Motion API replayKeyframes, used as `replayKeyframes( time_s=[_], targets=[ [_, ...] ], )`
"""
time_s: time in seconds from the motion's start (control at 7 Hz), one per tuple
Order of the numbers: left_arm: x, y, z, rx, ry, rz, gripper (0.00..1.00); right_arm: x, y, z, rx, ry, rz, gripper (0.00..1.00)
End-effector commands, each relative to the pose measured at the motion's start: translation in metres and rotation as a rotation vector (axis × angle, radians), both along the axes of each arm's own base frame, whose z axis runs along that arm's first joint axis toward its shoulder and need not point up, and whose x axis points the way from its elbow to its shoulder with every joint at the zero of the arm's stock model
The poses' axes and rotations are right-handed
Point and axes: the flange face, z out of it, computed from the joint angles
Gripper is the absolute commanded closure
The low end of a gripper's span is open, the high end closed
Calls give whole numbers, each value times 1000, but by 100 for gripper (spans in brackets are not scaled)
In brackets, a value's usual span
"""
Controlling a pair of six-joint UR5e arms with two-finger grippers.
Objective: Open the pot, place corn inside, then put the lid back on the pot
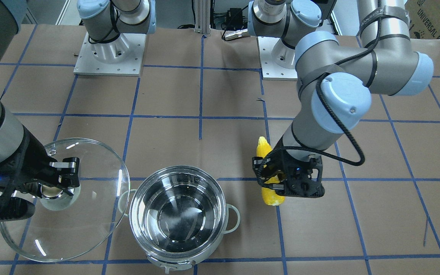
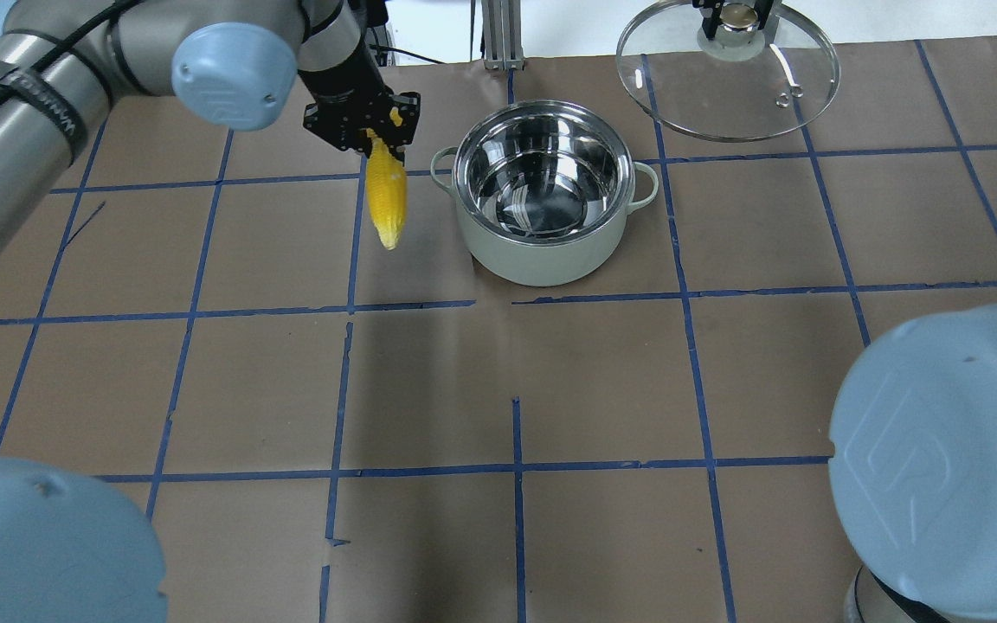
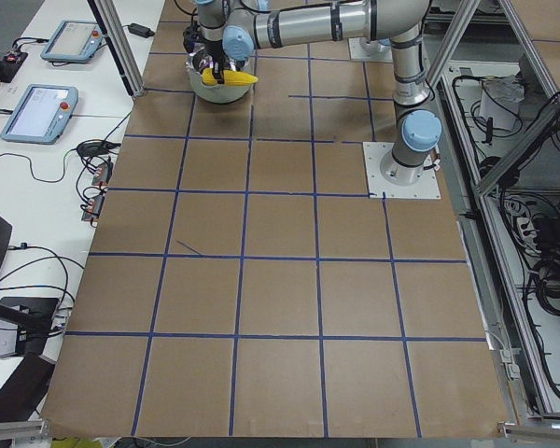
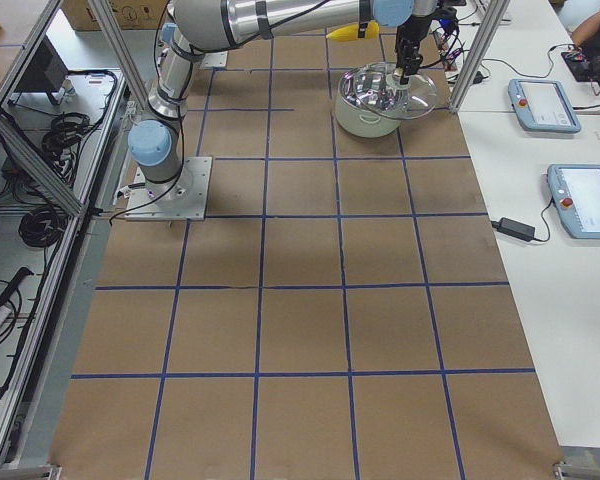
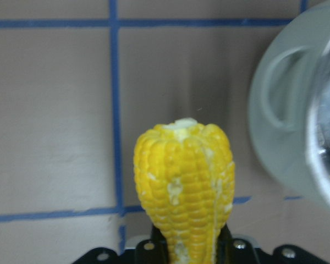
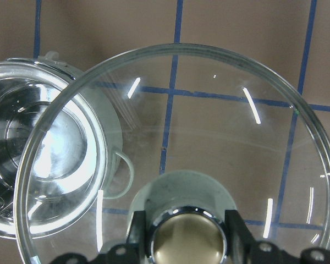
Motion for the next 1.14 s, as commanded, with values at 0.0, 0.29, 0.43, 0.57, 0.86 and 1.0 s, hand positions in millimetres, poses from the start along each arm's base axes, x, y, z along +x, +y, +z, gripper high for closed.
replayKeyframes(
  time_s=[0.0,0.29,0.43,0.57,0.86,1.0],
  targets=[
    [-92,-25,-15,-32,4,-9,79,0,0,0,-1,4,1,93],
    [-130,-43,-30,-44,11,10,78,0,2,4,-5,4,1,93],
    [-137,-45,-38,-38,11,4,72,1,2,5,-7,4,2,93],
    [-143,-39,-50,-11,-2,-20,31,1,2,6,-9,4,2,93],
    [-148,-38,-55,-11,-4,-17,0,1,2,5,-7,4,2,93],
    [-146,-37,-46,-20,-2,-15,0,1,2,4,-6,5,2,93]
  ],
)
